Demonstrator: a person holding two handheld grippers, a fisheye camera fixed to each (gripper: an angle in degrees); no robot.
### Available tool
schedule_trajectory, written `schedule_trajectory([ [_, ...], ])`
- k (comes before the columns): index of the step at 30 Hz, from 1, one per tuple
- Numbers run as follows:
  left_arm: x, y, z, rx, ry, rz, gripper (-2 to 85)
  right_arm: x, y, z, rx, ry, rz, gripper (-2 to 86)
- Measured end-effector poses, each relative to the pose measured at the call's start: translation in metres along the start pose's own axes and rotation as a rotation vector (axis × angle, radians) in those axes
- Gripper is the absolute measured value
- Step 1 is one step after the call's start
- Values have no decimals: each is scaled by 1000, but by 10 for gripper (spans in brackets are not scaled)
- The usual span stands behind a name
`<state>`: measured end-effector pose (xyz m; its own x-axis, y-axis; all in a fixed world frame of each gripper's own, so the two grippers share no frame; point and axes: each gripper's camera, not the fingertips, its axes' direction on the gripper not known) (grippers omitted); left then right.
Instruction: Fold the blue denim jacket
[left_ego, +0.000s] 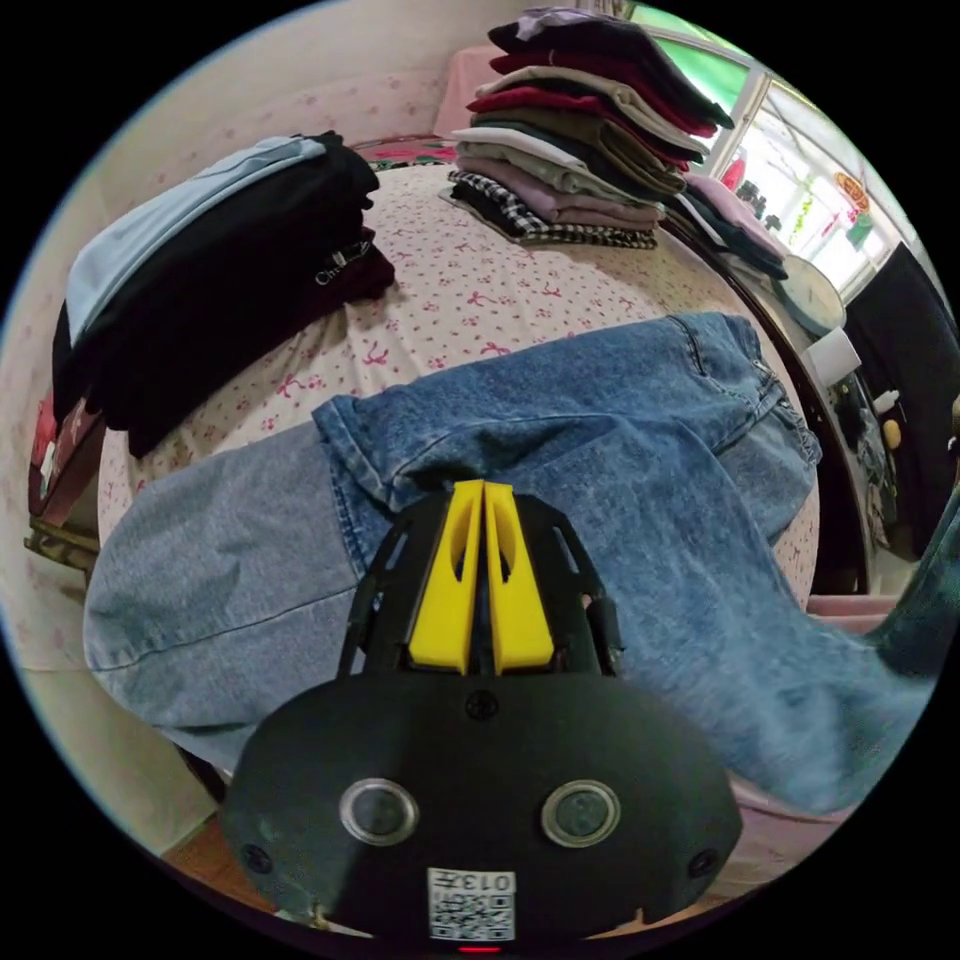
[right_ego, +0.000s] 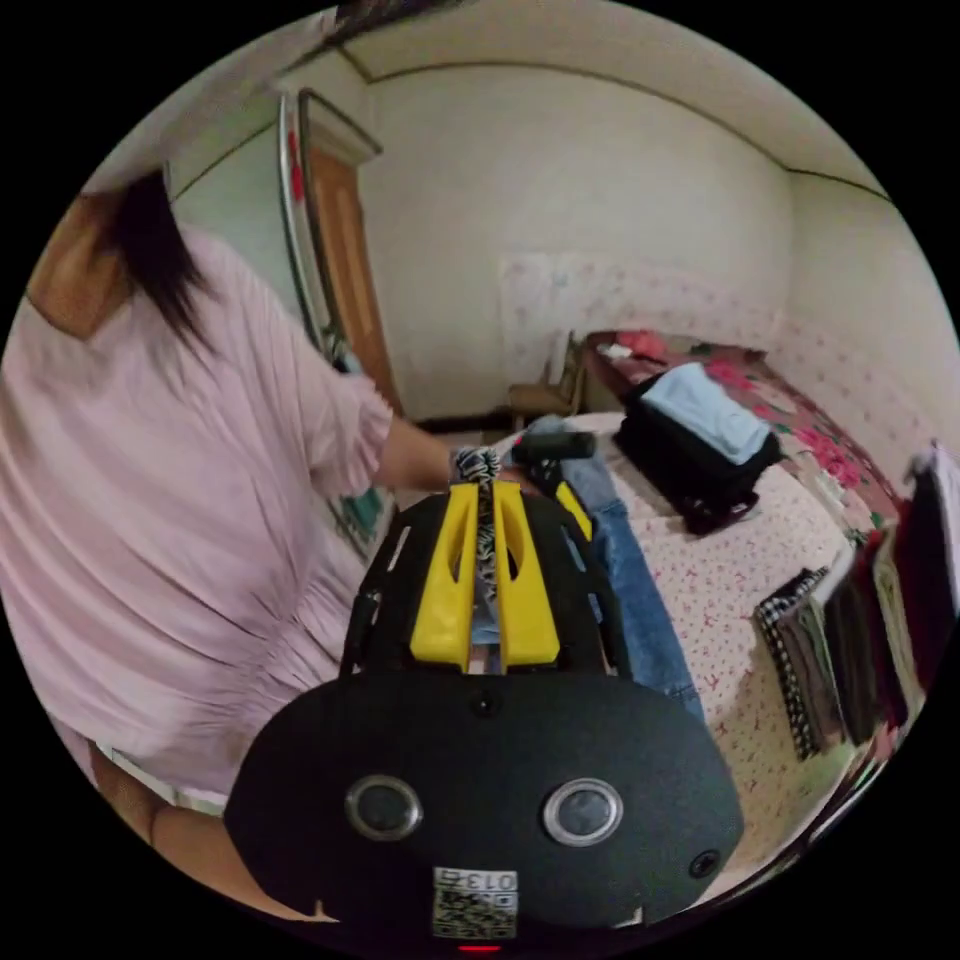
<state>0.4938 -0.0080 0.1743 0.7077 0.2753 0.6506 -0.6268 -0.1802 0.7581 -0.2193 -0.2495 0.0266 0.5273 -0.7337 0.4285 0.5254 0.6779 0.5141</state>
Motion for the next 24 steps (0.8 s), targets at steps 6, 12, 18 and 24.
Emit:
schedule_trajectory([
  [6, -19, -9, -3, 49, 55, -109, -4, 123, 136, -131, 304, 378, 767, 26],
  [12, -9, -24, 13, -28, 24, -104, -3, 216, 317, -94, 22, 502, 1295, 26],
  [18, 39, -33, -27, 72, -97, -25, -3, 257, 338, -82, -28, 499, 1283, 35],
  [24, 129, -42, -40, 146, -164, 108, -2, 252, 293, -90, -75, 745, 1094, 22],
])
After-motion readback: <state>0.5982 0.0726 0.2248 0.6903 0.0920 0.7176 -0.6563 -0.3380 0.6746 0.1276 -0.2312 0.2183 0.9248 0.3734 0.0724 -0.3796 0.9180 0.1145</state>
